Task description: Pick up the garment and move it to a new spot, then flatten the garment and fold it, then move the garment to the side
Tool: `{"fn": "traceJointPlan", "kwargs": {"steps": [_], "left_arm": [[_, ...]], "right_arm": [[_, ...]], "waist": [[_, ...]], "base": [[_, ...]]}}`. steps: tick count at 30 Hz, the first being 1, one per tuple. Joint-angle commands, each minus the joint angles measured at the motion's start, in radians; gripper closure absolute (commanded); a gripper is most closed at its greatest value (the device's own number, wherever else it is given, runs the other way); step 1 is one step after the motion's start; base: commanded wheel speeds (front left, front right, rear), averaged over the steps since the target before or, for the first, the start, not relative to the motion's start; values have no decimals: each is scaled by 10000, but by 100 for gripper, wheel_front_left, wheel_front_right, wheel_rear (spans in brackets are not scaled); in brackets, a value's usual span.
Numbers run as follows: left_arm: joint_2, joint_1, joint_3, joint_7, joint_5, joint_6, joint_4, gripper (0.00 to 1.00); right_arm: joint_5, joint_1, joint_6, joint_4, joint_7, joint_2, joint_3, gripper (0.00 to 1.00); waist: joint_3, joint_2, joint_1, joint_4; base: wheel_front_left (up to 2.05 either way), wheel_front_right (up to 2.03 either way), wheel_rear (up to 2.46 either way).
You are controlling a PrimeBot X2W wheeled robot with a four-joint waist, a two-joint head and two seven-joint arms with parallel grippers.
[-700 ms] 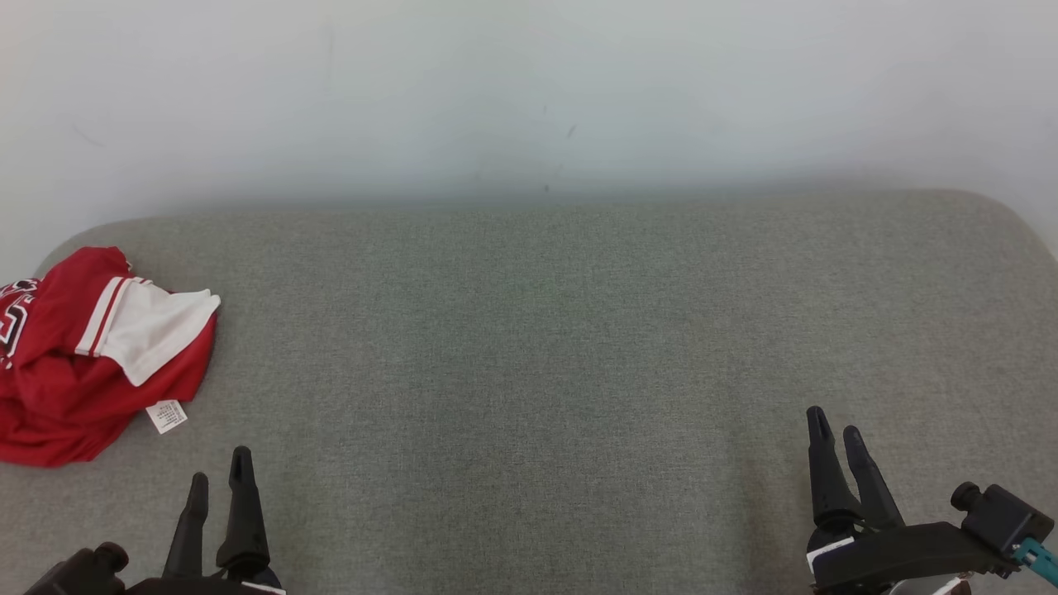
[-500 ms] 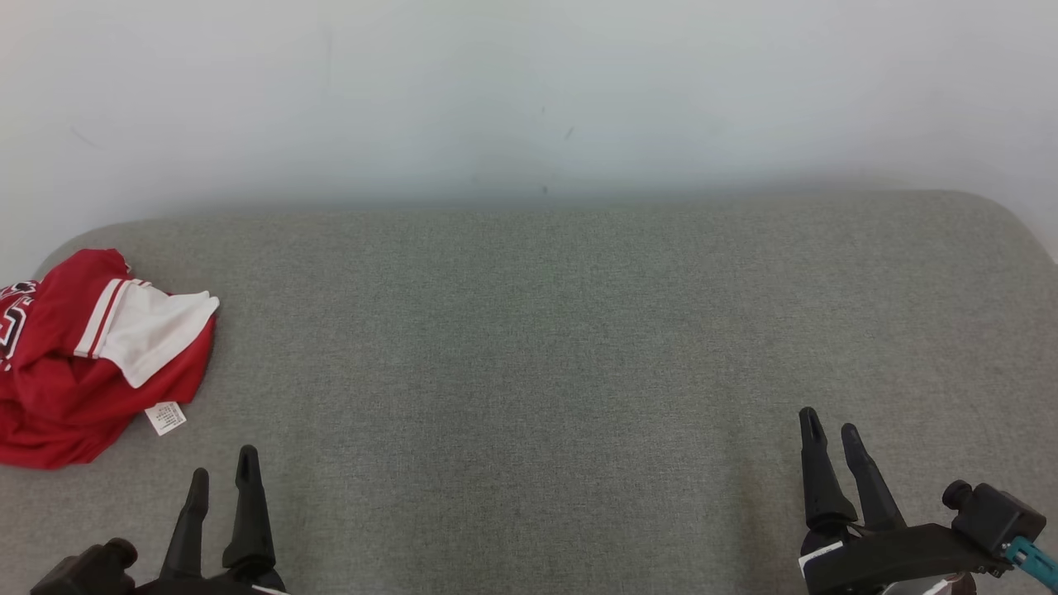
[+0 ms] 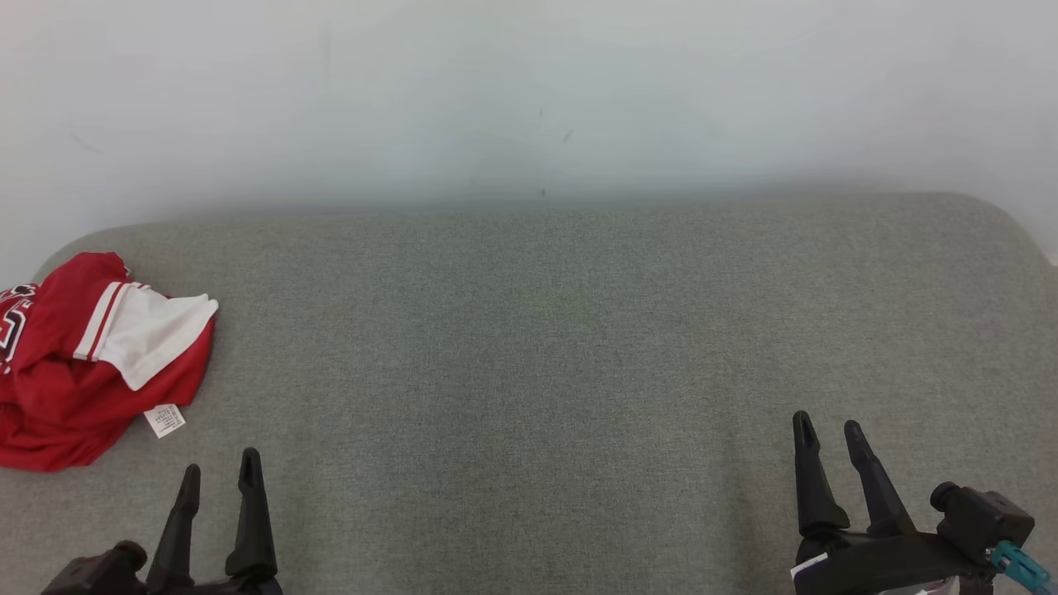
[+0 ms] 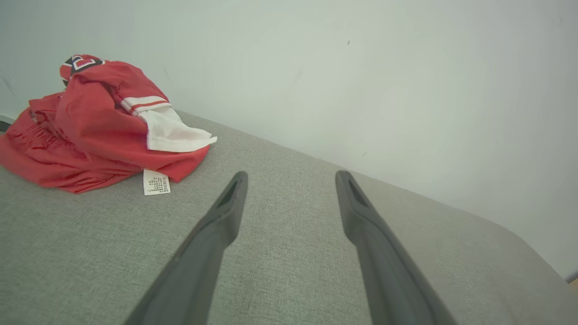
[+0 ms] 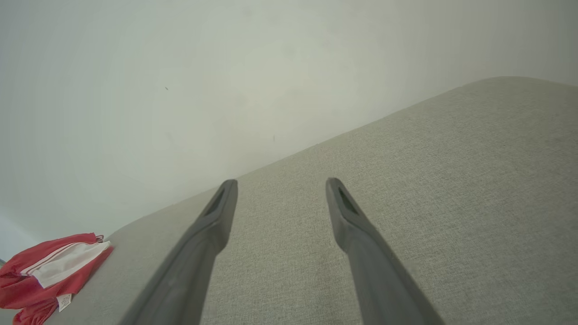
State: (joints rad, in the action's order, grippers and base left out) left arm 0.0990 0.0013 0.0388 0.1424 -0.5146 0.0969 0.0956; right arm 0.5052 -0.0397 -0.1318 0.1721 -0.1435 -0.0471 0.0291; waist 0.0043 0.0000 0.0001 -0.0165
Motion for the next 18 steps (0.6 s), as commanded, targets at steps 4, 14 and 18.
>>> {"fn": "traceJointPlan", "kwargs": {"steps": [4,14,18], "left_arm": [[94,108,47,190,604,0,-201,0],[145,330,-11,432,1355,160,-421,0],[249,387,-71,526,1625,219,-436,0]], "right_arm": [[-666,22,12,-170,-189,-39,-16,0],[-1674,139,14,-270,-433,-41,-41,0],[-2057,161,14,-265,-526,-41,-45,0]], "waist": [[-5,0,0,-5],[-26,0,0,-8],[-20,0,0,0]], "base": [[0,0,0],[0,0,0],[0,0,0]]}}
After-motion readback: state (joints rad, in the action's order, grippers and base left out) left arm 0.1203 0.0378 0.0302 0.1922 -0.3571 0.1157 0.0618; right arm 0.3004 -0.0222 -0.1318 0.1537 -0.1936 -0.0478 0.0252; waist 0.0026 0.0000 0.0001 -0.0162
